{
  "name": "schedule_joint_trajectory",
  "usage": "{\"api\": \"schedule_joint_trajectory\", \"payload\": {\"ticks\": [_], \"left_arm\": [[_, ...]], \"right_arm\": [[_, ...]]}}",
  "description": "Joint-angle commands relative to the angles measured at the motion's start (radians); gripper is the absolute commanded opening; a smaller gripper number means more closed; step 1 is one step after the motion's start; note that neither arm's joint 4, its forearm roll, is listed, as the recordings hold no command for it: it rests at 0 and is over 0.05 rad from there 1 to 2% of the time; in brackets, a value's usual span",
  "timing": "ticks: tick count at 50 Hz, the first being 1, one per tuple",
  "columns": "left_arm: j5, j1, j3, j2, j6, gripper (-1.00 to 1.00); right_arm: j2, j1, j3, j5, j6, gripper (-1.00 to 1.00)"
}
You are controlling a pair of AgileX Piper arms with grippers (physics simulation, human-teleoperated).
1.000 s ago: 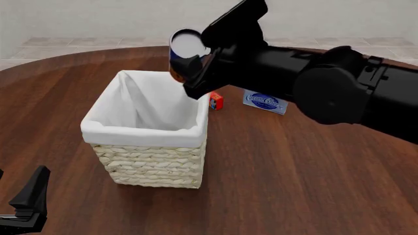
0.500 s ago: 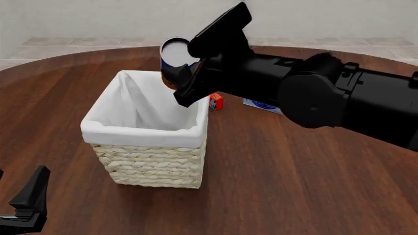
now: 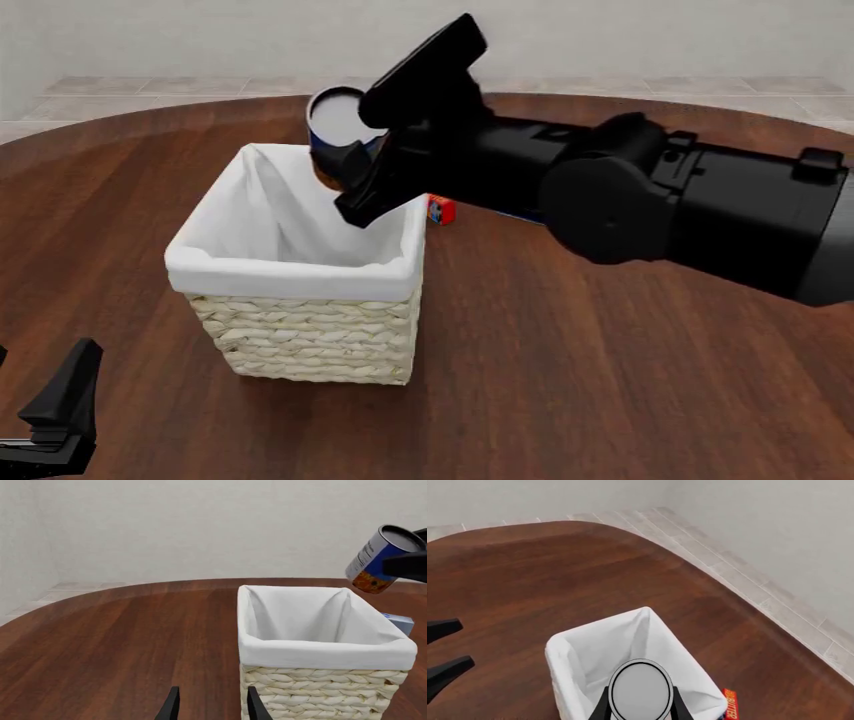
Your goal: Pick up the alphabet soup and put it in the basket.
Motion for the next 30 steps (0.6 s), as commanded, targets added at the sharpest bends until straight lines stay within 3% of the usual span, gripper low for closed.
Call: {"api": "schedule_joint_trajectory", "payload": {"ticks": [1,30], "left_arm": [[0.000,0.000,0.000,0.000,0.000,1.00],[0.000,0.000,0.000,0.000,0.000,1.00]], "right_arm": [[0.011,0.008,-0.019,-0.003,0.014,-1.00],[0.055,0.035,-0.084,0.029,-0.017,-1.00]]}}
